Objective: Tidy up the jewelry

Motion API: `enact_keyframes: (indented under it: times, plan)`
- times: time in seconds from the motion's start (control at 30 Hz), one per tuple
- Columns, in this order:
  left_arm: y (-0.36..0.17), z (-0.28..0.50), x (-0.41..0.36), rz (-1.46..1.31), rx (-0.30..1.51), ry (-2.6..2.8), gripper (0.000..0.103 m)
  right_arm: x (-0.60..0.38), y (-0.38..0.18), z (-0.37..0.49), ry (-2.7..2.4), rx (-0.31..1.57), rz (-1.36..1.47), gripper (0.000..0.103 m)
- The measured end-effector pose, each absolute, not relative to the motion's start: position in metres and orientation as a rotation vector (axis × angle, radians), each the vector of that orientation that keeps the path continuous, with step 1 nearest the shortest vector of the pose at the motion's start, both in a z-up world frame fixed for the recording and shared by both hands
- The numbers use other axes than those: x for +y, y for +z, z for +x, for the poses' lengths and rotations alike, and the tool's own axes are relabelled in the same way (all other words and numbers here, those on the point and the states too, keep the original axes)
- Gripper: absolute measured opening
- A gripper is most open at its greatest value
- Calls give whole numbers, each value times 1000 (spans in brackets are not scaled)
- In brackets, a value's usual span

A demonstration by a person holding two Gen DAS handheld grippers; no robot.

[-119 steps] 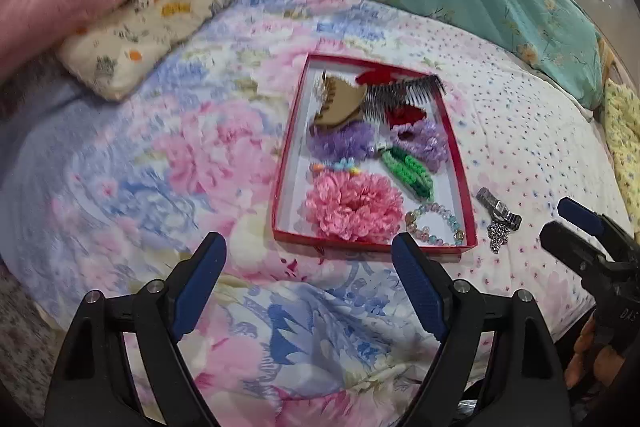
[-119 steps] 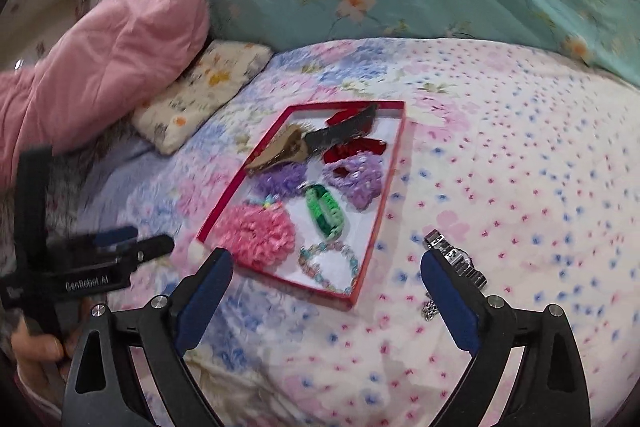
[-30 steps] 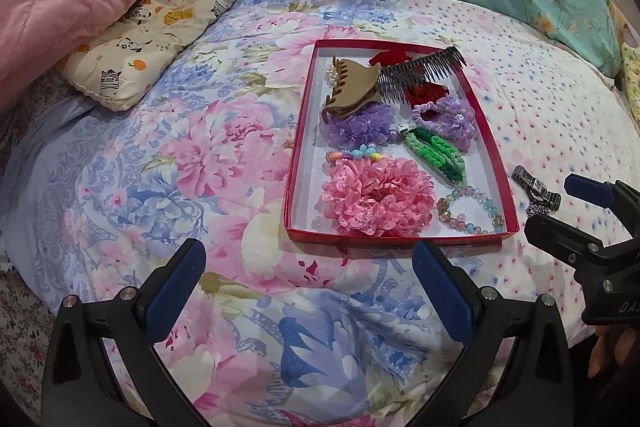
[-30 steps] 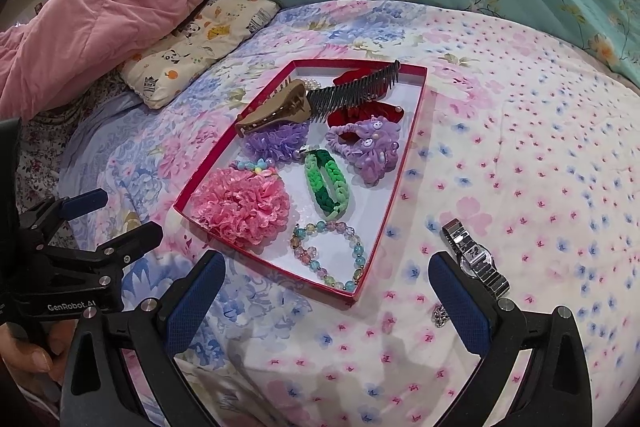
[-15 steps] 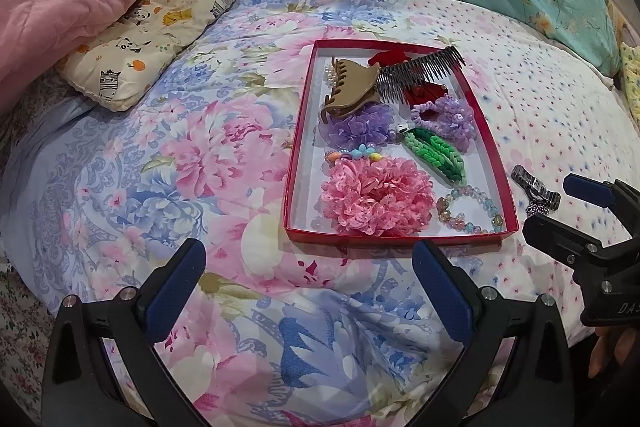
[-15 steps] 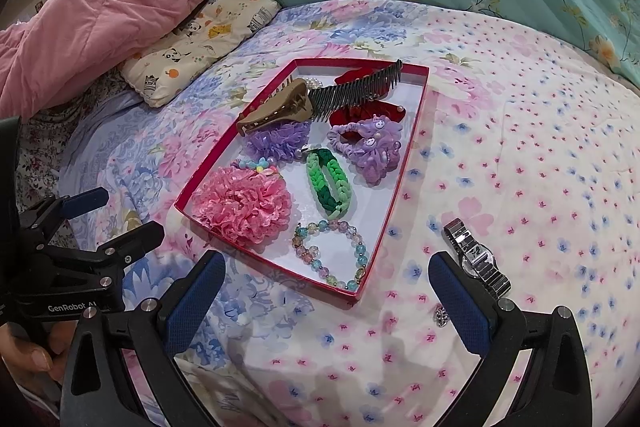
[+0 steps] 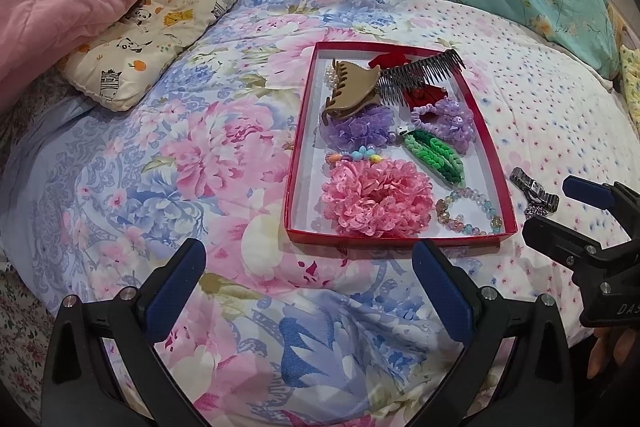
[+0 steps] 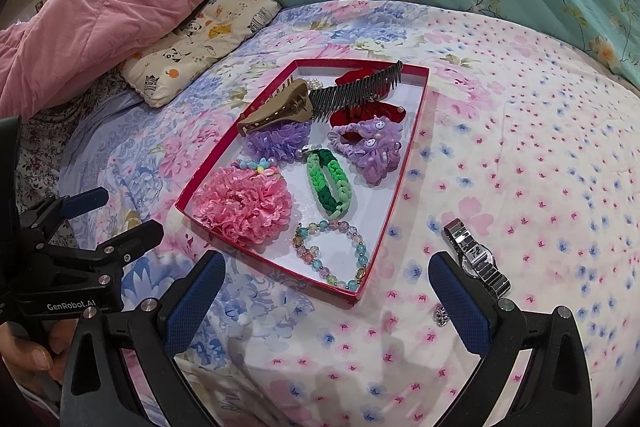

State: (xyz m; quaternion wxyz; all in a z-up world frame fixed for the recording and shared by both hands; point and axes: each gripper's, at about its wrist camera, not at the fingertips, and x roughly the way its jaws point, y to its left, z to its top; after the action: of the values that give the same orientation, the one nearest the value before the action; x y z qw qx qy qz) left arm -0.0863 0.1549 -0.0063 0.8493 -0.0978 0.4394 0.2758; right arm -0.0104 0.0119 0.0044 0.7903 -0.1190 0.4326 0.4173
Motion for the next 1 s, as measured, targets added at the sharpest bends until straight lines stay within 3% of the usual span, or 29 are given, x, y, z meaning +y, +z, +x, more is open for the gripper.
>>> enact_keyframes:
  times: [1.0]
  plan:
    - [-8,-83,151,-211,929,568,103,11,5,-10,895,935,-253,102]
